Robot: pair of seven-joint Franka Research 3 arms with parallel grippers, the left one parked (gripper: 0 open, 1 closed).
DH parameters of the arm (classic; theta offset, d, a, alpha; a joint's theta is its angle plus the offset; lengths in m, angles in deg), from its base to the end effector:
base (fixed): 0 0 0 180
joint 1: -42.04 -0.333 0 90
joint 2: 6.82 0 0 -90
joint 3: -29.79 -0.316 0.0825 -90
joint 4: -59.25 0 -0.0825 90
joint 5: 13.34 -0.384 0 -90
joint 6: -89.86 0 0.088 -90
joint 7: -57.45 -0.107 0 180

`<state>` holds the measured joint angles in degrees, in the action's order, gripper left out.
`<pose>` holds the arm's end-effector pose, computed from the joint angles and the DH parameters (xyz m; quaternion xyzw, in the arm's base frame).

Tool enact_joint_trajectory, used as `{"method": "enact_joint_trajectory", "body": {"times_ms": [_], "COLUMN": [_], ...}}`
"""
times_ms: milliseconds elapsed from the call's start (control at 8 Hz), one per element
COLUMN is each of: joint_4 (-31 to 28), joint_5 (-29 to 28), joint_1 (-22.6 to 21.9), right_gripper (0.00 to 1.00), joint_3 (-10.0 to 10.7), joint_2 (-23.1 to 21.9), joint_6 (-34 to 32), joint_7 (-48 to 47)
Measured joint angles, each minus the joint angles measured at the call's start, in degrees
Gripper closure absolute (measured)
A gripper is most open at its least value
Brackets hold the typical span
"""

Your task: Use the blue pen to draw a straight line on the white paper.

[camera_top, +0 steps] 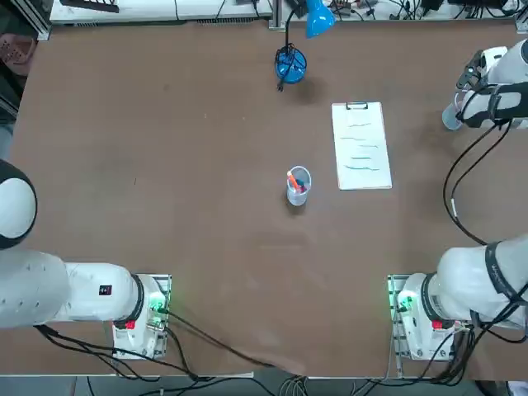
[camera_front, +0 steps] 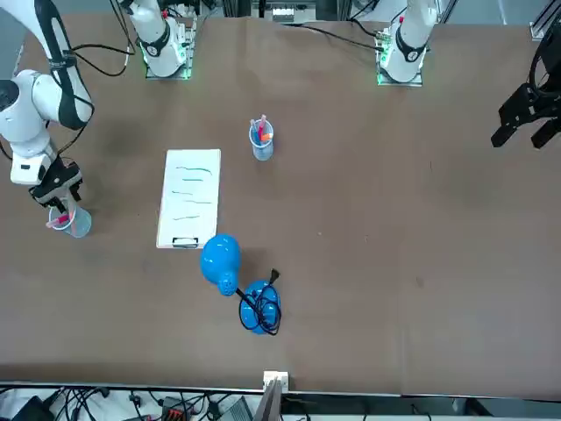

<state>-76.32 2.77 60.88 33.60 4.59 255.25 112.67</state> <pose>0.5019 -0.1920 0.2745 0.9013 0.3986 0.0832 0.1481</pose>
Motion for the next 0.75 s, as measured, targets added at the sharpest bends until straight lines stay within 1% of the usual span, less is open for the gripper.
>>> {"method": "enact_joint_trajectory", "body": {"times_ms": [250, 625, 750], "joint_4": [0.26, 0.86, 1.08], "joint_5": [0.02, 0.06, 0.07], "joint_1": [-0.01, -0.06, -0.1], "right_gripper": [0.52, 0.7, 0.7], "joint_3": [-0.01, -0.03, -0.03], "joint_2": [0.0, -0.02, -0.02], "joint_6": [0.03, 0.19, 0.18], "joint_7": [0.0, 0.0, 0.0]}}
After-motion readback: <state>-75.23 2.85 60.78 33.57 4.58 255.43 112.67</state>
